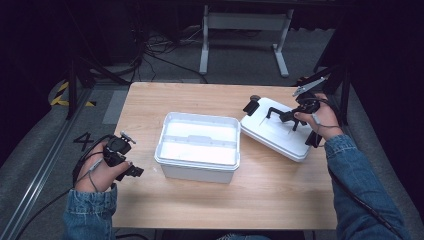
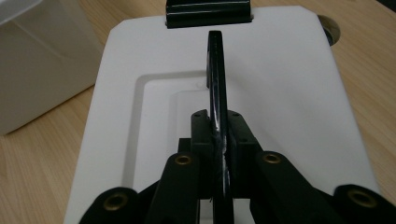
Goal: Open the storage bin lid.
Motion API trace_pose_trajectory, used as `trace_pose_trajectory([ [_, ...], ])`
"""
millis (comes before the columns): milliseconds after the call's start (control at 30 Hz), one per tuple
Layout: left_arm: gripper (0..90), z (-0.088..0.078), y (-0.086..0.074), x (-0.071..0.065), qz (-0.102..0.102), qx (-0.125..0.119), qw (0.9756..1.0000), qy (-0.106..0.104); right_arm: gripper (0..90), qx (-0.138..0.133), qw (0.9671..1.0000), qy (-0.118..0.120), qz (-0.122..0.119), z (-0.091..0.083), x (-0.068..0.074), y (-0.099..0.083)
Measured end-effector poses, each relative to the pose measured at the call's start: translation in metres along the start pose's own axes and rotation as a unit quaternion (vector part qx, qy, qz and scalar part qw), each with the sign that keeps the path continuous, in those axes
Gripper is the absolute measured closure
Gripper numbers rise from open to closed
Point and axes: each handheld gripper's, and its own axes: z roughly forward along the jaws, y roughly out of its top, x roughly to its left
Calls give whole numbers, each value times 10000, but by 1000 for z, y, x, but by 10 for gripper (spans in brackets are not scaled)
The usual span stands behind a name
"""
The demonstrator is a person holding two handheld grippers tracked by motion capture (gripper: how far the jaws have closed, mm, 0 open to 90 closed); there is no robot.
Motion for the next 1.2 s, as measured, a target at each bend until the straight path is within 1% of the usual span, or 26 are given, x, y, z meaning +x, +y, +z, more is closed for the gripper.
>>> trace_pose_trajectory([
  [133,191,0,0,0,5,21,10000,0,845,42,10000,-13,-16,10,-1,-8],
  [233,191,1,1,1,30,29,10000,24,845,67,10000,-23,-31,13,-2,-12],
  [300,191,1,1,0,49,46,10000,19,844,57,10000,-4,-4,17,-2,-16],
  [333,191,1,0,0,1,18,10000,3,844,42,10000,17,20,20,-3,-20],
  [367,191,1,0,-1,-32,12,10000,1,844,42,10000,17,20,20,-3,-20],
  [400,191,1,-1,0,4,25,10000,0,844,37,10000,25,27,22,-4,-23],
  [500,191,0,-2,1,16,11,10000,48,845,11,10000,40,60,26,-6,-29],
  [533,191,0,-1,1,-1,23,10000,35,844,5,10000,49,67,27,-6,-30],
  [600,190,0,-1,1,14,26,10000,28,844,3,10000,39,66,28,-6,-32],
  [633,190,1,0,0,-13,19,10000,13,844,4,10000,42,81,29,-6,-34],
  [667,190,1,0,0,41,43,10000,19,845,-4,10000,30,89,30,-7,-36],
  [700,190,2,1,0,-22,61,10000,-9,845,-15,9999,48,102,31,-7,-37],
  [767,190,3,1,0,29,50,10000,10,844,-18,9999,49,127,31,-9,-39],
  [900,190,3,2,0,-1,49,10000,-6,843,-48,9997,102,196,34,-11,-45],
  [1033,190,3,2,0,48,90,9999,12,843,-46,9996,133,245,37,-12,-49],
  [1133,190,3,2,-1,23,85,10000,-8,841,-15,9996,134,262,39,-13,-51],
  [1200,190,3,2,-1,35,97,9999,-3,840,-31,9994,137,314,39,-14,-52],
])
